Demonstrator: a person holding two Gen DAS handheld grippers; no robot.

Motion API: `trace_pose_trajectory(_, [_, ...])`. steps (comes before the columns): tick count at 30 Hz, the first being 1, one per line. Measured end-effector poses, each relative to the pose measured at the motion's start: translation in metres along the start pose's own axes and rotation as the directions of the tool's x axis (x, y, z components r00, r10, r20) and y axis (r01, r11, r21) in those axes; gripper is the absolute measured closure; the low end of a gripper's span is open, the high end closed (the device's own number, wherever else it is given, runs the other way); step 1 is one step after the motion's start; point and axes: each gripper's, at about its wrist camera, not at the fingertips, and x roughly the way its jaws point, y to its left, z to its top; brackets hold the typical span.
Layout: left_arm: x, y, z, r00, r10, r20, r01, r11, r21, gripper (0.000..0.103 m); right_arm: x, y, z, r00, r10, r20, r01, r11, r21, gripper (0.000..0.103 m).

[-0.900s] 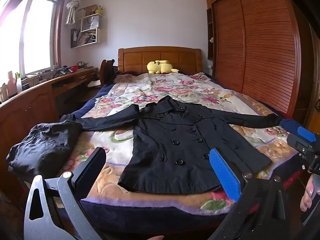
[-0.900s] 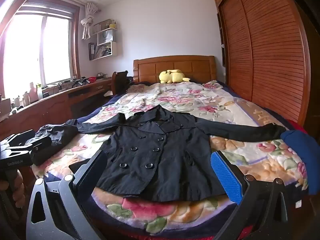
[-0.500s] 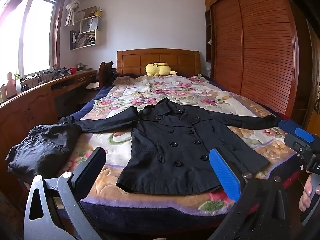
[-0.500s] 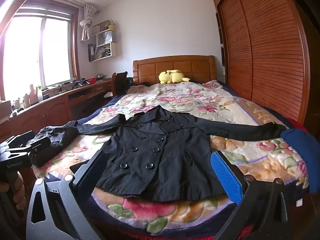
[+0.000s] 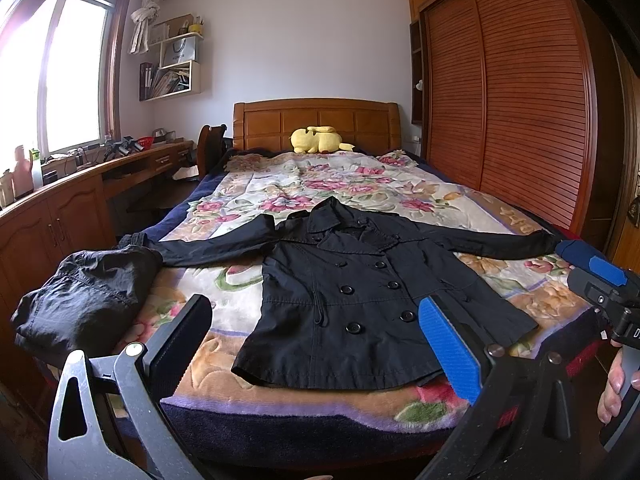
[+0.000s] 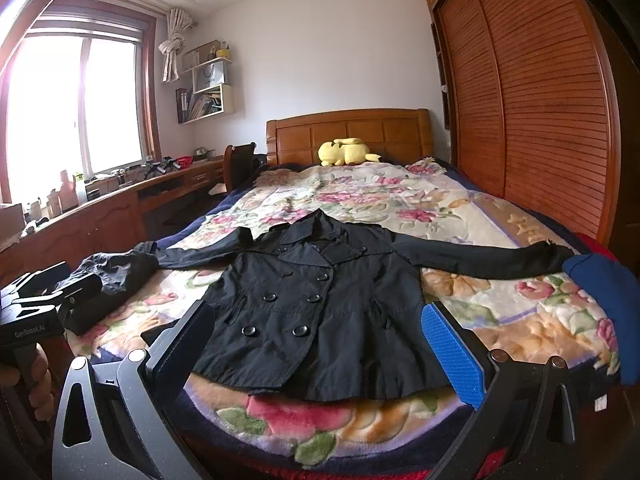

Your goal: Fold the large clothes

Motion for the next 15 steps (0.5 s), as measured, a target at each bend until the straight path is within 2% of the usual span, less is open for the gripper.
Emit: trace_pose_trajectory(15, [-0.0019,-0.0026,0.0042,1.000,-0.002,0.007,0.002,1.000,0.001,0.000,0.0006,0.0012,-0.0010,1.000,-0.003,0.004,0.003,1.000,-0.002,0.000])
